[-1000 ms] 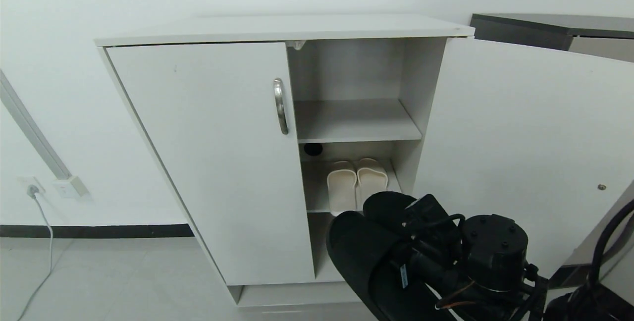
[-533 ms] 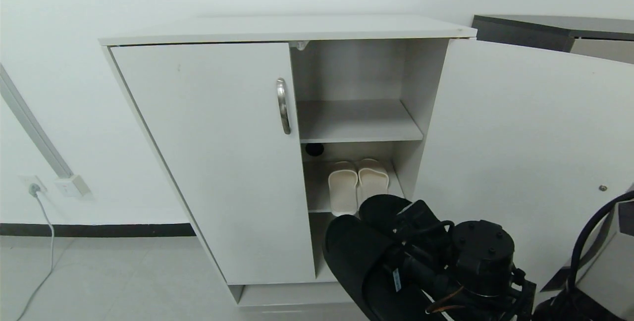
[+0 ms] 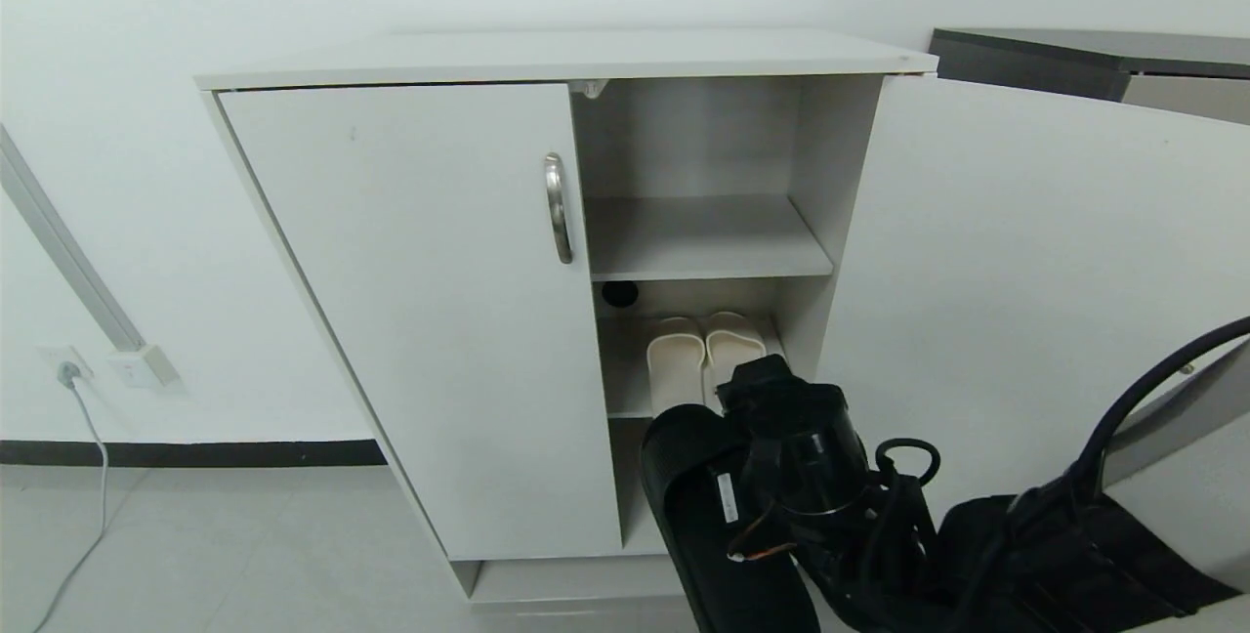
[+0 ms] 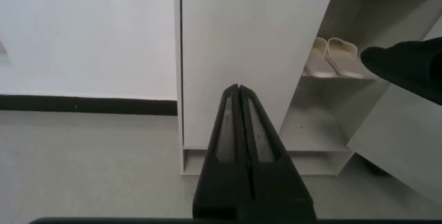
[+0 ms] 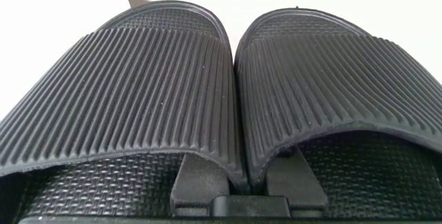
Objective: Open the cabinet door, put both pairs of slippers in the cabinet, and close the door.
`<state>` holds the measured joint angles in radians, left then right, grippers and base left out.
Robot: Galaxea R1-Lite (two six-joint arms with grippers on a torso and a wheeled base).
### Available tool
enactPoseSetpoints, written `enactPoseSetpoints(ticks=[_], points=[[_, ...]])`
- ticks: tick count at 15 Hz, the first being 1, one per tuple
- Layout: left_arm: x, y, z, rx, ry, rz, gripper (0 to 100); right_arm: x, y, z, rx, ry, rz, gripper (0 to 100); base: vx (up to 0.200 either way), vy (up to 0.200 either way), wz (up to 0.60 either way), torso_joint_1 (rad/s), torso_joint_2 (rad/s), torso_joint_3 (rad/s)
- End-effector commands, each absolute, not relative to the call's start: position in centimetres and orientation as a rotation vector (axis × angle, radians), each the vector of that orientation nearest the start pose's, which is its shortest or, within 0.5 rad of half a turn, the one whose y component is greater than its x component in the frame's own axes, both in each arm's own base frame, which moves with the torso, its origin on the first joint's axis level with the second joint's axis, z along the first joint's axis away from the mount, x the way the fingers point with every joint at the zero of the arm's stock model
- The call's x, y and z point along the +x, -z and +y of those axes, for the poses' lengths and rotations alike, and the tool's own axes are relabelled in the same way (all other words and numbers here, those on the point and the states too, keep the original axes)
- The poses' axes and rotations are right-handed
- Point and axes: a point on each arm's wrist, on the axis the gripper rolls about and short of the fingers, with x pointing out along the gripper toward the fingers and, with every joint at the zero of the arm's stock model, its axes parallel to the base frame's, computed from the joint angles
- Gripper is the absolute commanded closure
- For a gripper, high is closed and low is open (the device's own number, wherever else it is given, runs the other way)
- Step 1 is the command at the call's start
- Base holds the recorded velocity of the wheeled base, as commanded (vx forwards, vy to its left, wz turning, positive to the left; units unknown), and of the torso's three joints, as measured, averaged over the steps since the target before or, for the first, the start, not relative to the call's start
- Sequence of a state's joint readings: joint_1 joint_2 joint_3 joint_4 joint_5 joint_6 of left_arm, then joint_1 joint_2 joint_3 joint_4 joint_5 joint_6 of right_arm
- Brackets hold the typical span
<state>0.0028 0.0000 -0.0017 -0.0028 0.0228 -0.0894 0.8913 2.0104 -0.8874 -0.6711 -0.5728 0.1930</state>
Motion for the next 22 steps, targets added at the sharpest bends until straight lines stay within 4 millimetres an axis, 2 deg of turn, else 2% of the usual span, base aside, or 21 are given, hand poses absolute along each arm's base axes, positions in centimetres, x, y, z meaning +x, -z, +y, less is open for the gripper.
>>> enactPoseSetpoints(ticks=[1,4,8,12,17,22], points=[[-2.3,-7.6,0.0,-0.089,-0.026,-0.006,100,24.0,-12.5,28.7,-0.035,-0.243,0.362,100,0.0,0.0,0.0,0.0,0.0,0.0],[-2.3,-7.6,0.0,-0.089,-0.026,-0.006,100,24.3,-15.0,29.8,0.002,-0.129,0.452,100,0.0,0.0,0.0,0.0,0.0,0.0],[-2.3,-7.6,0.0,-0.089,-0.026,-0.006,100,24.9,-18.9,30.6,0.034,-0.058,0.382,100,0.0,0.0,0.0,0.0,0.0,0.0],[-2.3,-7.6,0.0,-0.091,-0.026,-0.006,100,24.9,-21.7,30.4,0.042,-0.056,0.31,100,0.0,0.0,0.0,0.0,0.0,0.0],[-2.3,-7.6,0.0,-0.087,-0.026,-0.006,100,26.3,-22.7,30.1,0.038,-0.037,0.268,100,0.0,0.0,0.0,0.0,0.0,0.0],[-2.3,-7.6,0.0,-0.086,-0.026,-0.006,100,26.6,-22.8,30.1,0.034,-0.038,0.254,100,0.0,0.0,0.0,0.0,0.0,0.0]])
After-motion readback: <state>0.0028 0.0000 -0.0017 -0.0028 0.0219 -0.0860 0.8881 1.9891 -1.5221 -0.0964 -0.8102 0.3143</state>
